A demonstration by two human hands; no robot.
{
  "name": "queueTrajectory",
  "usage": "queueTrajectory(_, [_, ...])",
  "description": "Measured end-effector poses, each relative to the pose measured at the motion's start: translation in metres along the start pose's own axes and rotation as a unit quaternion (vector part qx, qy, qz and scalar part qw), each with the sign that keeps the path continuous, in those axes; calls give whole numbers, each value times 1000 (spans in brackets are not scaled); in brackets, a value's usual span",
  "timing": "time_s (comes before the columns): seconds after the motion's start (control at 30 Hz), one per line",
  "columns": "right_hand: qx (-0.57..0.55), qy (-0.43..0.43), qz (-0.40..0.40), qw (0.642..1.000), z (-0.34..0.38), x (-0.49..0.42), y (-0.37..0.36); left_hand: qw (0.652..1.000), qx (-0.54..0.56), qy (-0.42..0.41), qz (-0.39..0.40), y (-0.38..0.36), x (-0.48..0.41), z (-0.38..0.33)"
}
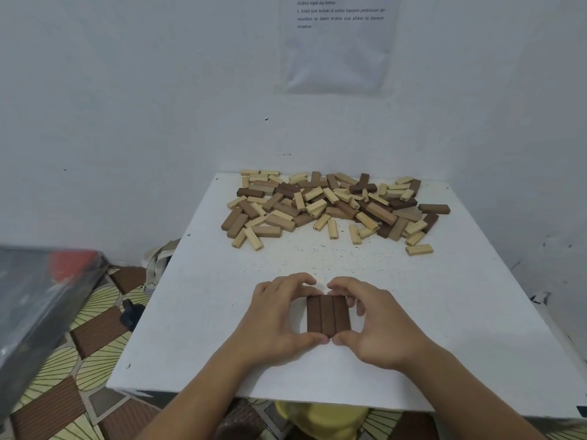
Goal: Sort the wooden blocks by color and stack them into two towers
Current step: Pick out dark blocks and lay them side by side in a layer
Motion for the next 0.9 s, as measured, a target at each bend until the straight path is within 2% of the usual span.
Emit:
queueTrajectory(0.23, [9,-7,-5,1000,1,-1,1,998,46,49,8,-1,3,6])
queueTrajectory(0.5, [14,-8,-1,1000,5,-4,0,996,49,61,32,5,0,6])
queueTrajectory(0.9, [10,31,5,999,67,-49,-47,992,41,115,9,71,23,57])
Point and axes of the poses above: each hand's wrist, its own x-axis away from the middle knuckle, its own y-axis out of the back of the hand, z = x × y, the point moved 8 cm from there along -x, towards the middle knuckle, and after that the axes turned 5 degrees about x, right-handed, at the moved point
